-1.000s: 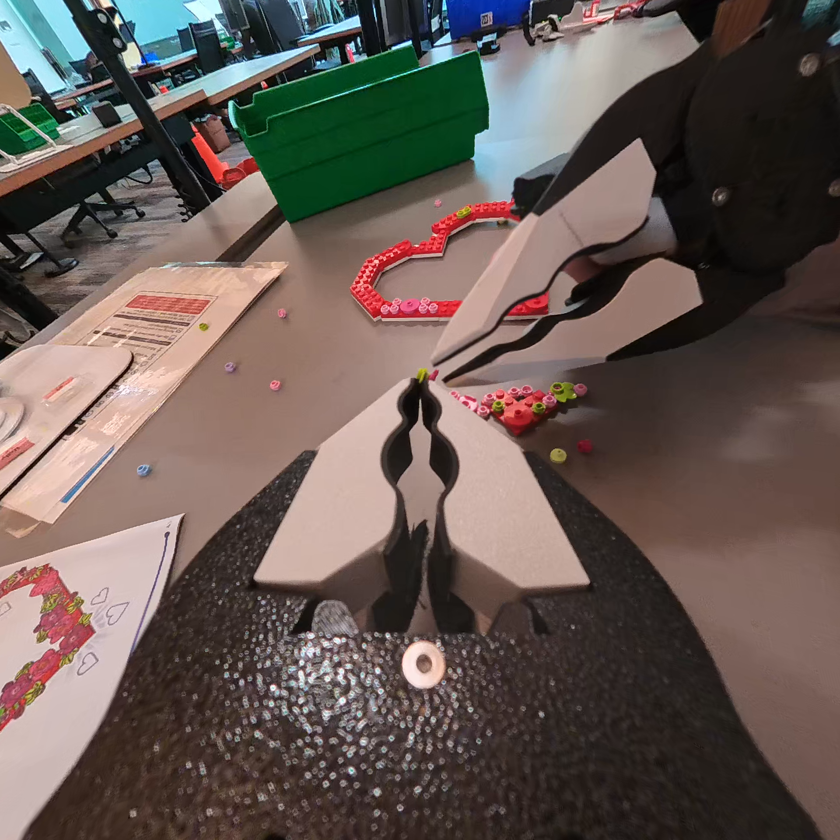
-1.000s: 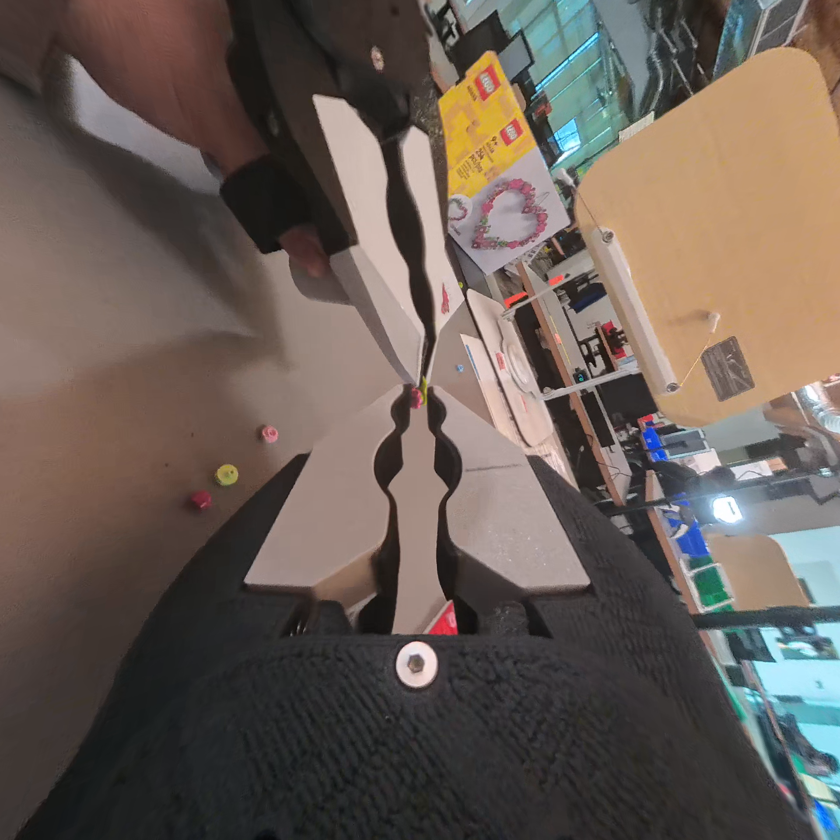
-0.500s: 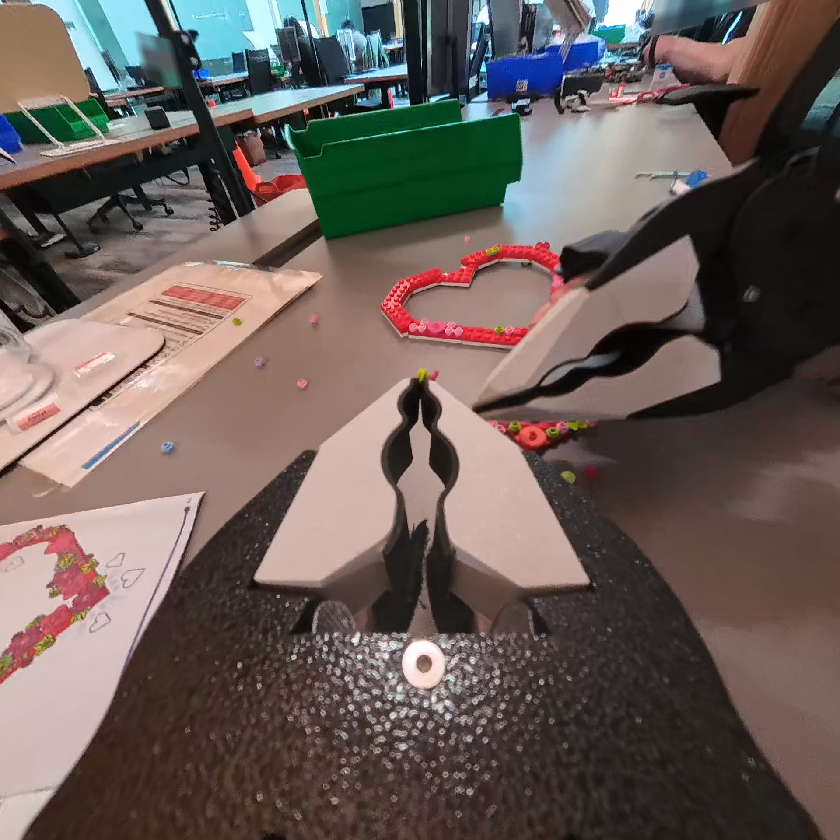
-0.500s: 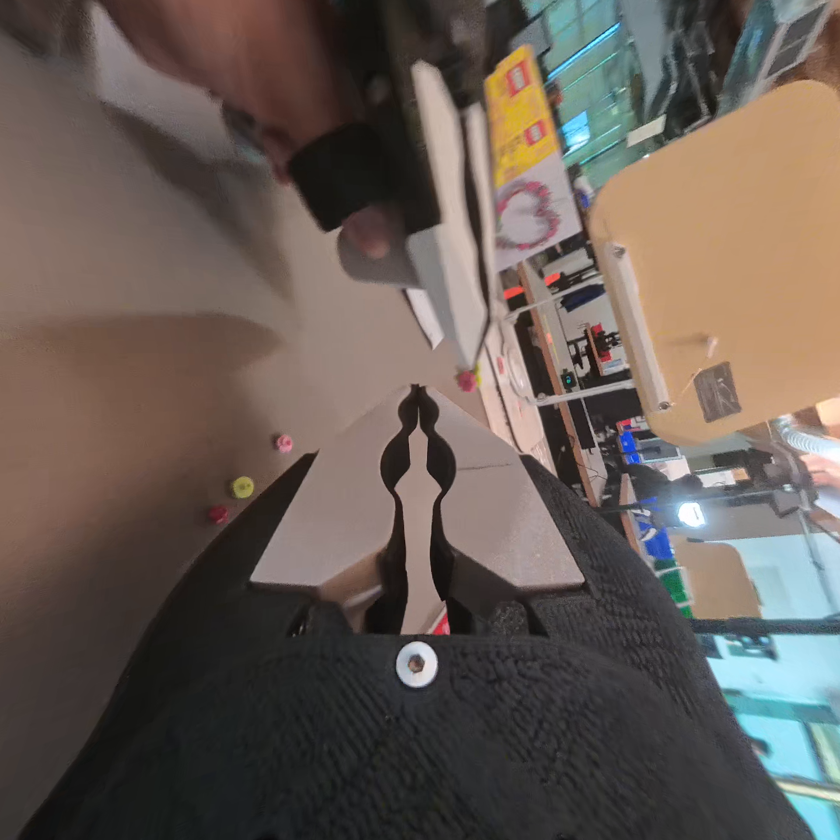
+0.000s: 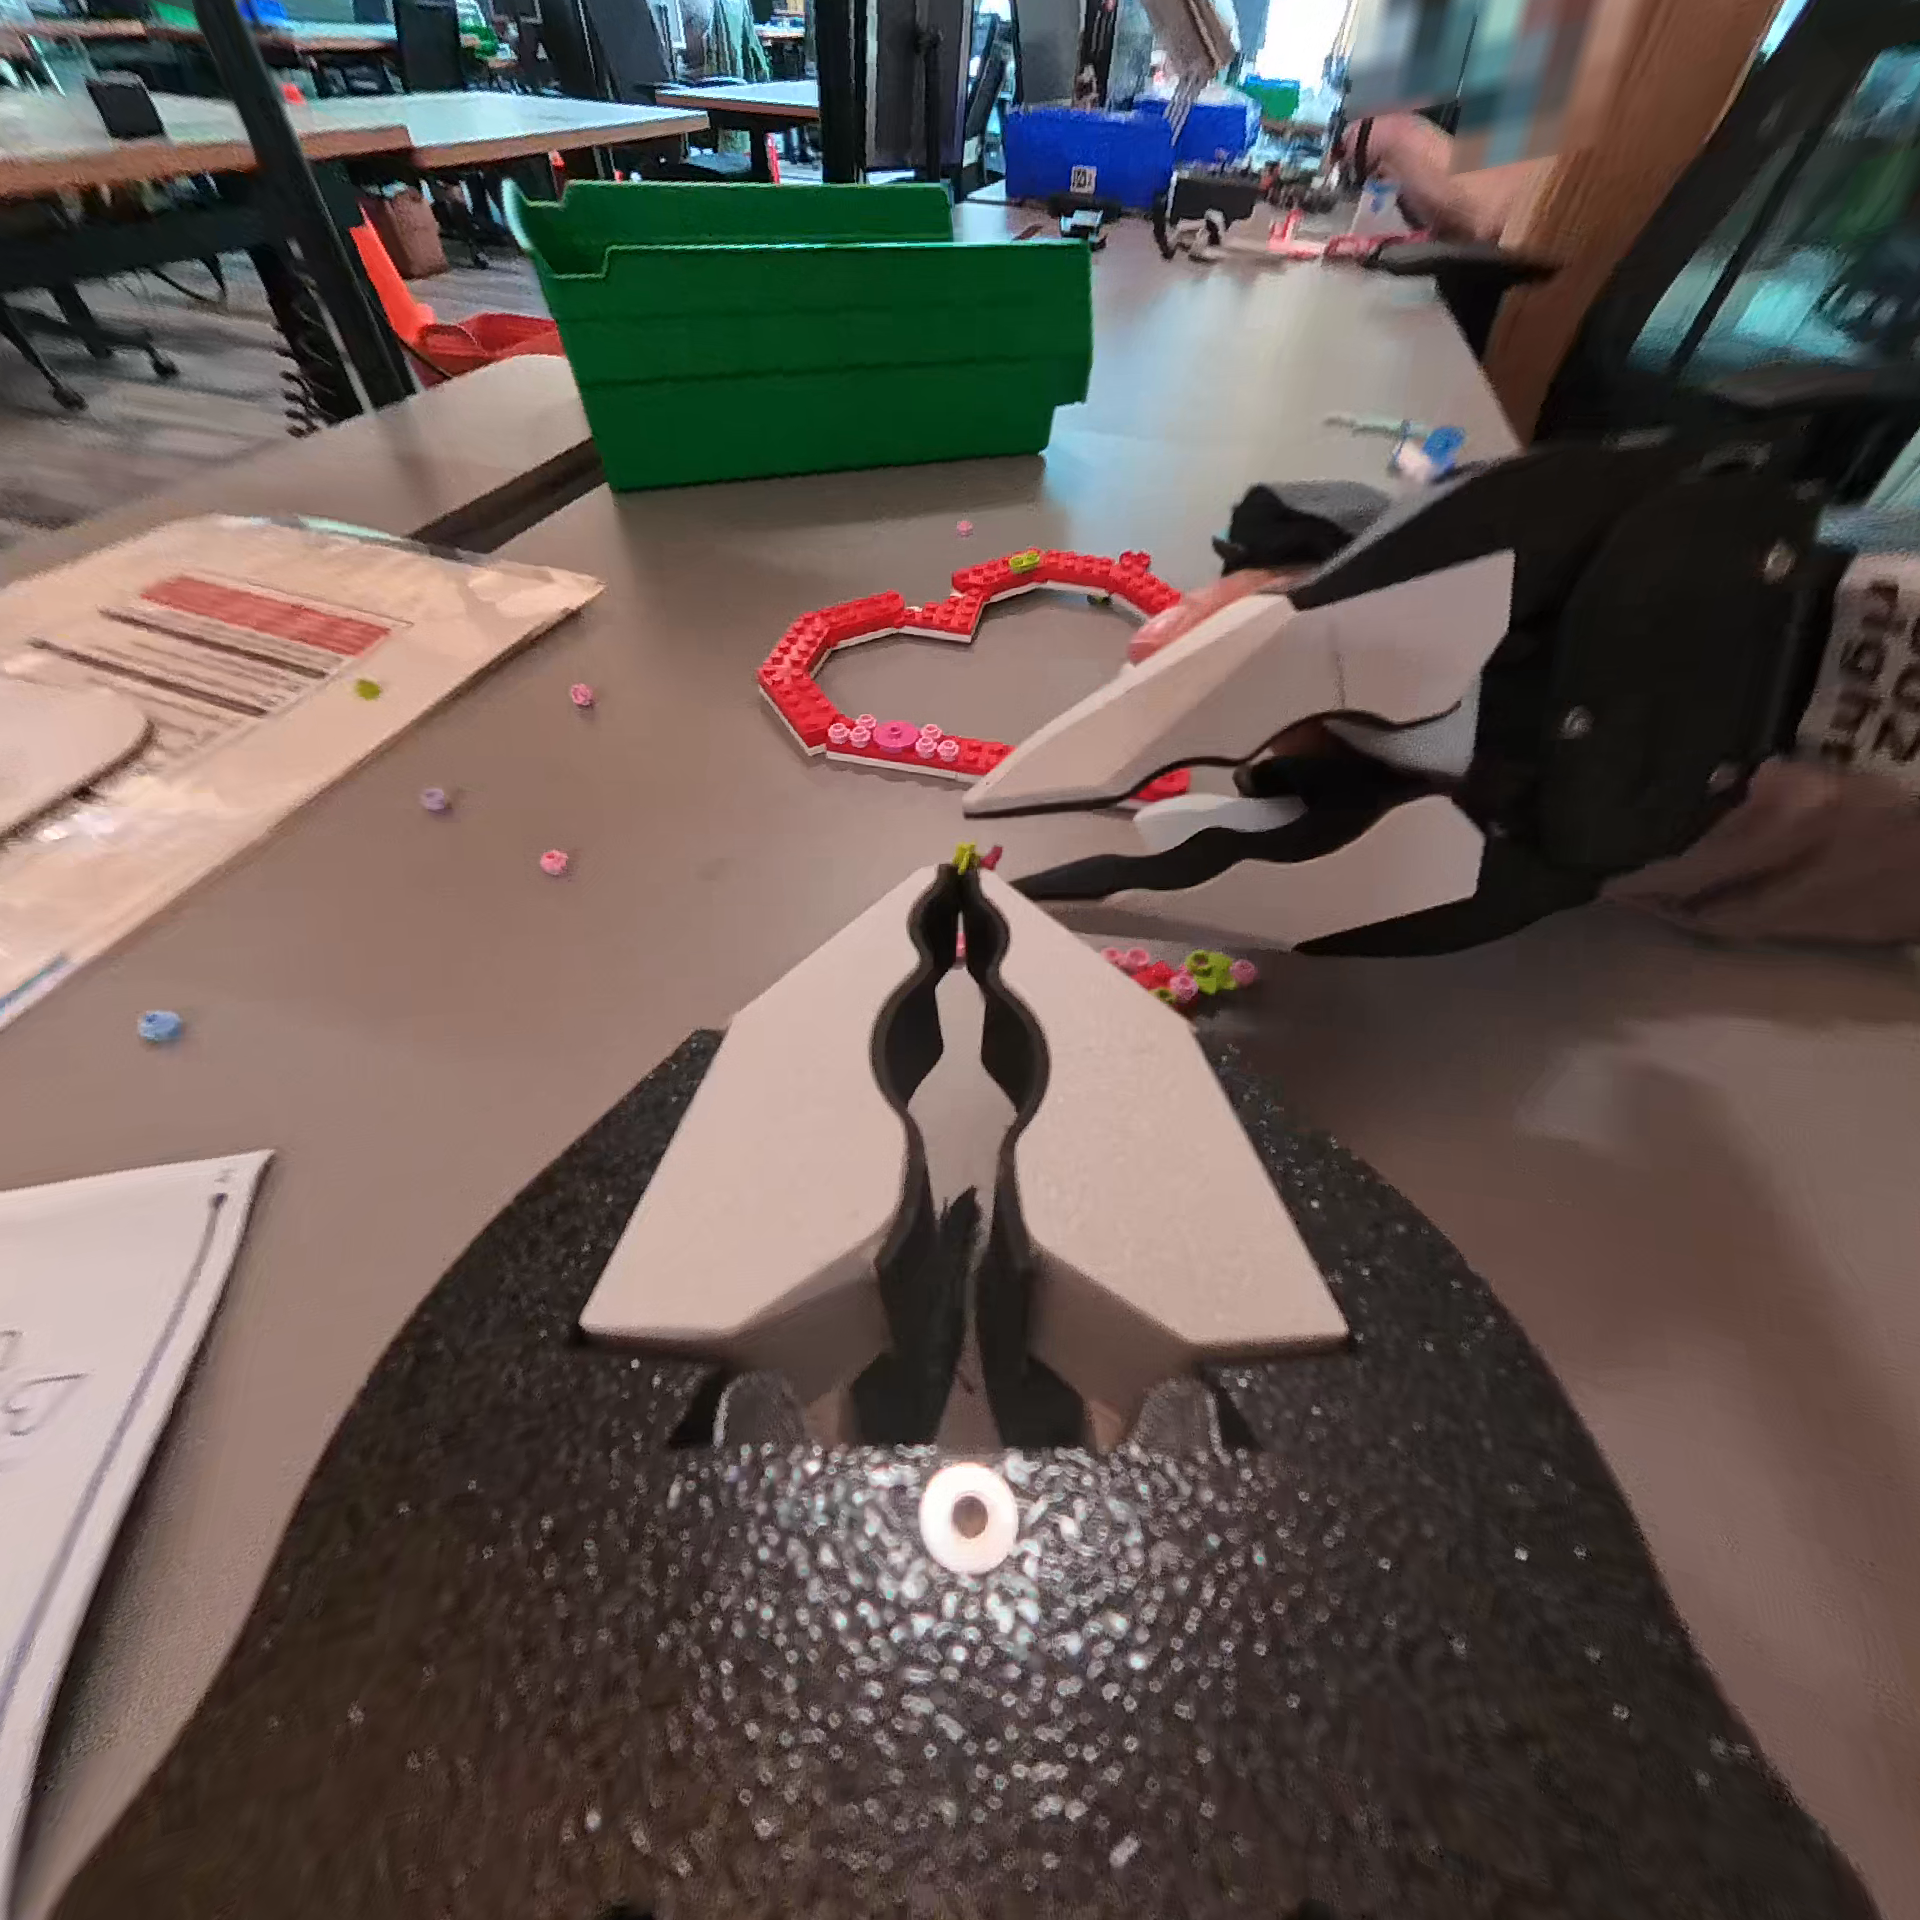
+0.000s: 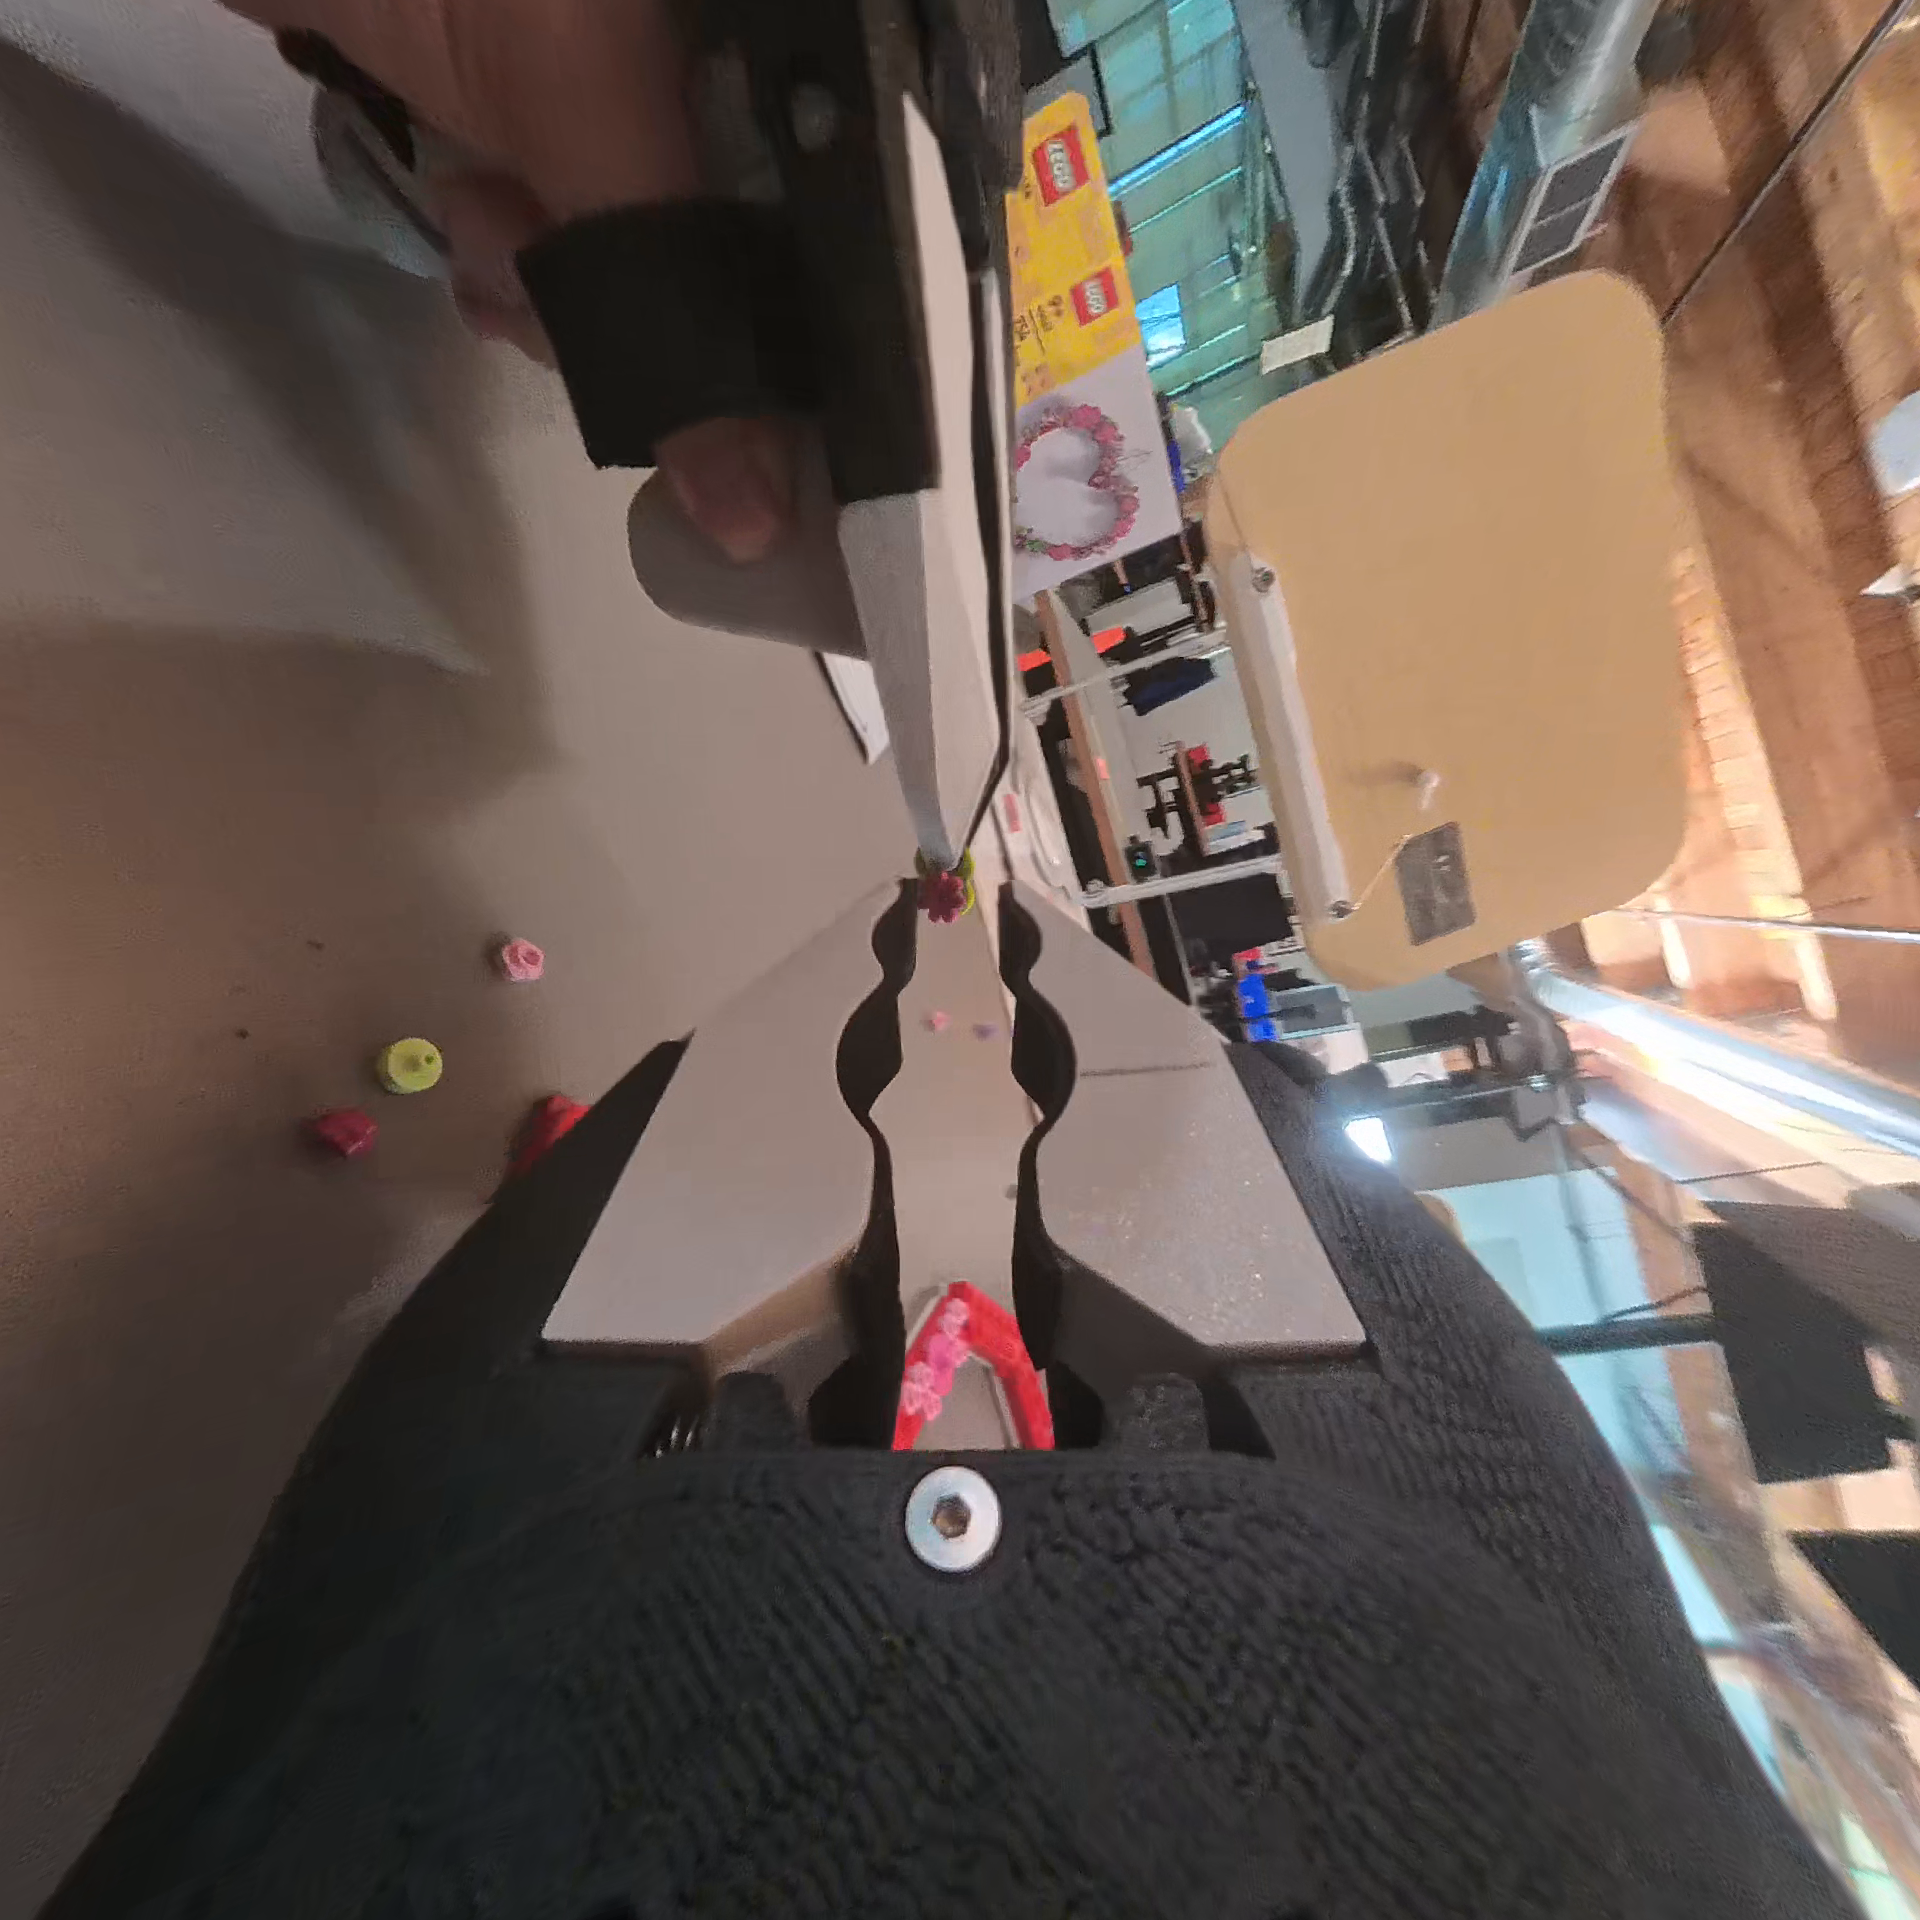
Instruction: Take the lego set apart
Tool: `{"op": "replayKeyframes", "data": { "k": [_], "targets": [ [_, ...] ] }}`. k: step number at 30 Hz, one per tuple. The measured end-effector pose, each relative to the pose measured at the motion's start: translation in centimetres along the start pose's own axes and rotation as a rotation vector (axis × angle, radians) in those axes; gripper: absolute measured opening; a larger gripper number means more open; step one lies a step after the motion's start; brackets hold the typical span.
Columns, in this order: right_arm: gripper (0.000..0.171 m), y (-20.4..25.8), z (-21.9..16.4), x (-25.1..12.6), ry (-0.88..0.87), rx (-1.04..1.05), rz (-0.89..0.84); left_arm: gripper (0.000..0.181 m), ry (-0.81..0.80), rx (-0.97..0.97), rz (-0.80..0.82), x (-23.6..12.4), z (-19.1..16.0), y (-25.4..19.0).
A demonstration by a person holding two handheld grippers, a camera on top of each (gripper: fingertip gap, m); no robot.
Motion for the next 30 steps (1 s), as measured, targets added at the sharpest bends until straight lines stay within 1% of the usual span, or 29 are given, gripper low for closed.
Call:
{"op": "replayKeyframes", "data": {
  "k": [2, 3, 4, 6, 10, 18, 19, 20, 21, 23, 24, 28, 30],
  "targets": [
    [0.016, -0.2, 0.0, 0.0, 0.012, -0.052, -0.028, 0.0, -0.019, -0.091, -0.03, 0.0, 0.1, 0.1],
    [0.015, -0.2, 0.1, 0.1, 0.016, -0.084, -0.038, 0.0, -0.035, -0.136, -0.046, 0.0, 0.3, 0.1],
    [0.01, -0.3, 0.1, 0.1, 0.022, -0.117, -0.049, 0.0, -0.05, -0.185, -0.069, 0.0, 0.4, 0.0],
    [0.009, -0.4, 0.1, 0.2, 0.041, -0.172, -0.071, 0.0, -0.07, -0.26, -0.091, -0.1, 0.6, 0.1],
    [0.008, -0.7, 0.1, 0.3, 0.08, -0.215, -0.097, 0.0, -0.109, -0.381, -0.103, 0.0, 0.8, 0.4],
    [0.007, -0.1, -1.0, 0.3, 0.112, -0.344, -0.105, 0.0, -0.049, -0.39, 0.001, 1.2, 0.1, 0.7],
    [0.007, -0.2, -0.4, 0.1, 0.078, -0.35, -0.126, 0.0, -0.031, -0.388, 0.043, 1.2, -0.3, 1.2],
    [0.005, -0.7, 0.8, -0.5, 0.02, -0.337, -0.159, 0.0, 0.074, -0.333, 0.234, 0.3, -2.3, 3.8],
    [0.005, -0.8, 1.7, -0.9, -0.005, -0.288, -0.158, 0.0, 0.141, -0.296, 0.317, -0.6, -3.6, 5.4],
    [0.006, -0.7, 2.1, -1.1, -0.019, -0.199, -0.134, 0.0, -0.018, -0.421, 0.205, -1.2, -1.9, 5.1],
    [0.006, -1.0, 1.9, -1.1, -0.025, -0.159, -0.132, 0.0, -0.048, -0.425, 0.206, -1.5, -1.4, 5.2],
    [0.007, -2.0, 1.4, -1.1, -0.065, 0.059, -0.092, 0.0, -0.026, -0.325, 0.206, -1.0, -0.9, 4.1],
    [0.007, -2.3, 1.4, -1.3, -0.108, 0.175, -0.065, 0.0, -0.087, -0.275, 0.166, -1.0, 0.2, 3.5]
  ]
}}
Point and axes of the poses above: each gripper's, where its closed fingertips meet, x out along the fingers, z out of its top, y = z × x across the jaws, the point moved 1 cm from there along -x, back along the fingers, and after that the axes turned 3 degrees about -z, right-handed, at the moved point
